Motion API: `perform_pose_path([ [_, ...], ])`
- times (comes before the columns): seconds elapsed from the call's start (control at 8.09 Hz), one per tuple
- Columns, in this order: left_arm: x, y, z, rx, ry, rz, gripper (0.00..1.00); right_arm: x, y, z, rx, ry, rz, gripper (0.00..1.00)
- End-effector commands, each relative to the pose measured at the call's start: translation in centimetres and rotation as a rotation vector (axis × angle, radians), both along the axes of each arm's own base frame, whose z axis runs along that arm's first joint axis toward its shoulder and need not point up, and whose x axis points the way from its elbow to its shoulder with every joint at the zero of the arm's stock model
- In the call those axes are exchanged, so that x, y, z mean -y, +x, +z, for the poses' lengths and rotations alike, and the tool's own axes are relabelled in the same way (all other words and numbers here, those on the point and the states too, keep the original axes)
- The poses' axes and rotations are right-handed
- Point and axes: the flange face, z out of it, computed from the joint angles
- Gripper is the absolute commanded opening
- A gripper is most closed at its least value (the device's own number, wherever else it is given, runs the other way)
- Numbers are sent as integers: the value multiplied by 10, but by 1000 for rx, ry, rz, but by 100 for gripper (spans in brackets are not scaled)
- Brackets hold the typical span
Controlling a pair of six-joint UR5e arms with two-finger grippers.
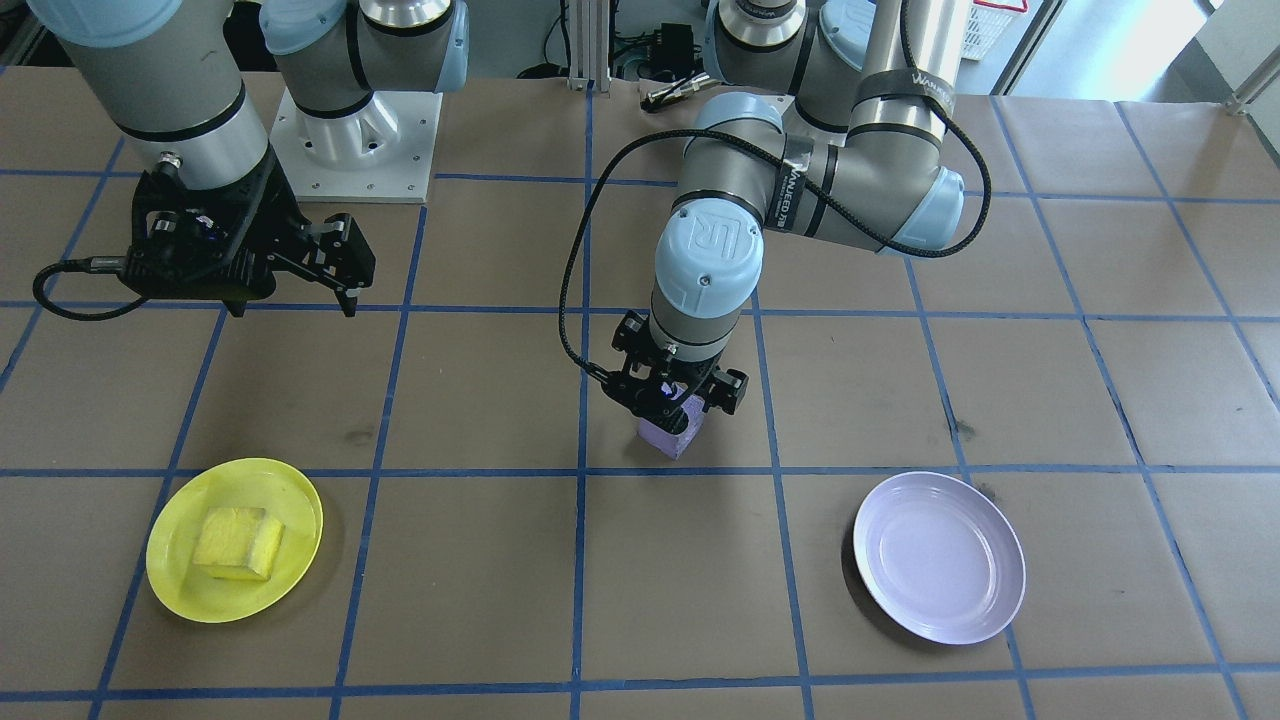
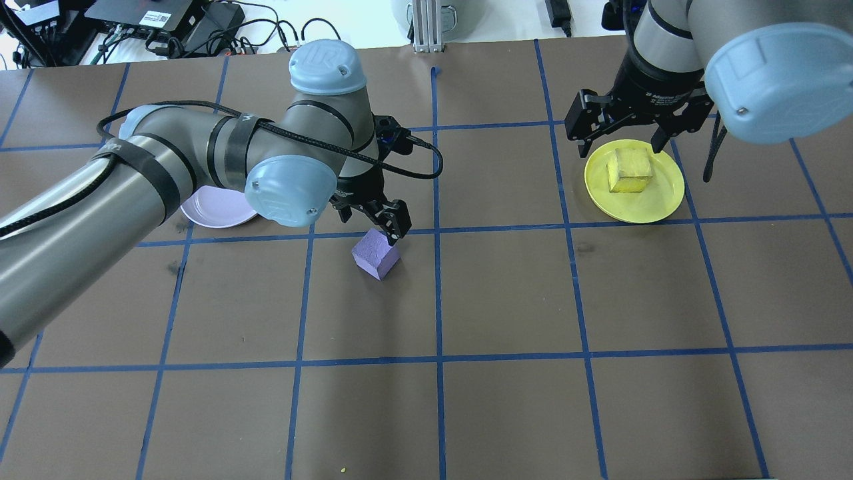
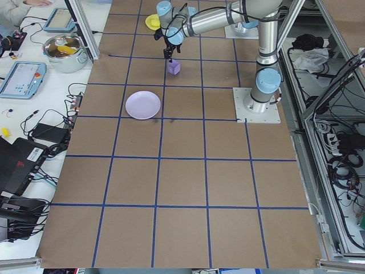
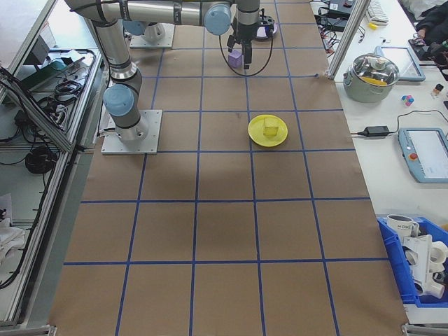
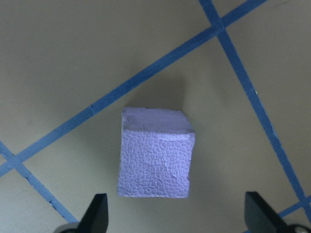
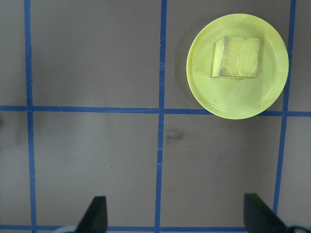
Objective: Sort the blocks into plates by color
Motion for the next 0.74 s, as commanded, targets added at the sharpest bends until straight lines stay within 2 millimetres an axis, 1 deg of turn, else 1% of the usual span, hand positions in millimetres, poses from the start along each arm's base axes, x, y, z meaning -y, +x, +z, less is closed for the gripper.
perform_pose_path([
  [0.0, -5, 1, -15, -6, 1, -27, 100, 0, -1, 0, -2, -2, 26, 100],
  [0.12, -4, 0, -22, -4, 13, -23, 100, 0, -1, 0, -2, -1, 26, 100],
  [0.37, 3, -2, -21, -21, -35, -29, 100, 0, -1, 0, -2, -1, 27, 100],
  [0.49, 6, -3, -31, -18, -33, -31, 100, 0, -1, 0, -2, -1, 27, 100],
  [0.62, 11, -4, -36, -21, -62, -35, 100, 0, -1, 0, -2, -1, 27, 100],
])
